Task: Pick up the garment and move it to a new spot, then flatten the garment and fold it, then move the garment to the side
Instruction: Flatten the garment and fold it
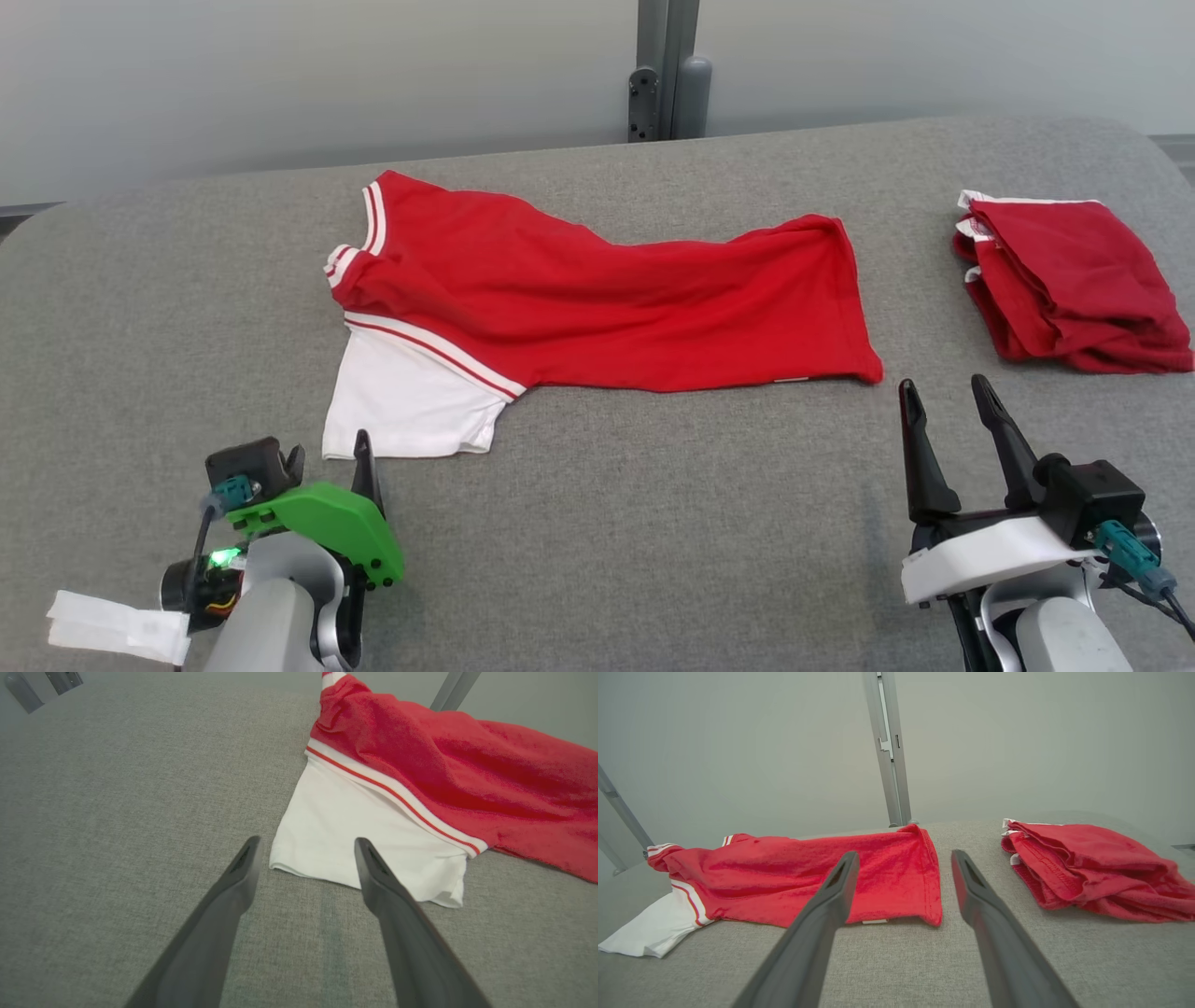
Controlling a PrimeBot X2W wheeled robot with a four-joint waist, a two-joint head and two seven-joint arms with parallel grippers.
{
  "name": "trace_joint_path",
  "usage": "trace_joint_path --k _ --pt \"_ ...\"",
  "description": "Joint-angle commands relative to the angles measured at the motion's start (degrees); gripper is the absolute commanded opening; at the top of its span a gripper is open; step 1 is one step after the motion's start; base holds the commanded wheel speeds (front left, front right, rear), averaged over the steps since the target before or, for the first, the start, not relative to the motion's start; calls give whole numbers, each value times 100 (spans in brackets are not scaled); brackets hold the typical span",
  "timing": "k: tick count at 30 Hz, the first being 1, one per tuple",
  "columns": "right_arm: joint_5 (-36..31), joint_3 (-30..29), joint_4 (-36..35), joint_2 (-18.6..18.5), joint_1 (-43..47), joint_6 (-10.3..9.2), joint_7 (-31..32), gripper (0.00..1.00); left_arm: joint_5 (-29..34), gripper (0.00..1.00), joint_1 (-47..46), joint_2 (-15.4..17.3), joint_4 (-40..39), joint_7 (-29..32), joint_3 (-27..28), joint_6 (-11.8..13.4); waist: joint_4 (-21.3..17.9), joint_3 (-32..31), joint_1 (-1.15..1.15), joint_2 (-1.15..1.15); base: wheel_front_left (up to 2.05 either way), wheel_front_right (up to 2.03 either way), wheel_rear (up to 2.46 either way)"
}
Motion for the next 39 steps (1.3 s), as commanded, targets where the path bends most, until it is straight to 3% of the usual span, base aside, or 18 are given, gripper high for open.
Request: trace_joint_path --k 1,13,21,23,24,25,33,39 --pt "-13 -17 12 -10 -96 -4 -17 100 -99 100 -151 0 183 51 57 21 -89 86 0 0 0 0 0" --pt "-28 13 26 -10 -222 -4 -17 100 -336 100 -886 120 1486 -95 302 138 -319 294 0 0 0 0 0" --pt "-60 -24 94 -9 -297 -4 -16 100 -318 100 -1207 141 2131 -252 204 14 -355 365 0 0 0 0 0" --pt "-59 -29 120 -10 -302 -4 -17 100 -293 40 -1255 134 2301 -242 149 -26 -349 368 0 0 0 0 0" --pt "-57 -34 127 -10 -302 -4 -16 100 -295 16 -1271 122 2369 -256 130 -57 -342 369 0 0 0 0 0" --pt "-56 -43 136 -10 -306 -4 -17 100 -295 0 -1285 104 2429 -268 104 -91 -332 367 0 0 0 0 0" --pt "-106 -264 389 -10 -252 -4 25 100 -472 0 -1331 17 2353 -807 69 -421 -132 308 0 0 0 0 0" --pt "-136 -508 735 -10 -216 -4 133 100 -626 0 -1002 -14 1782 -1155 122 -656 92 211 0 0 0 0 0"
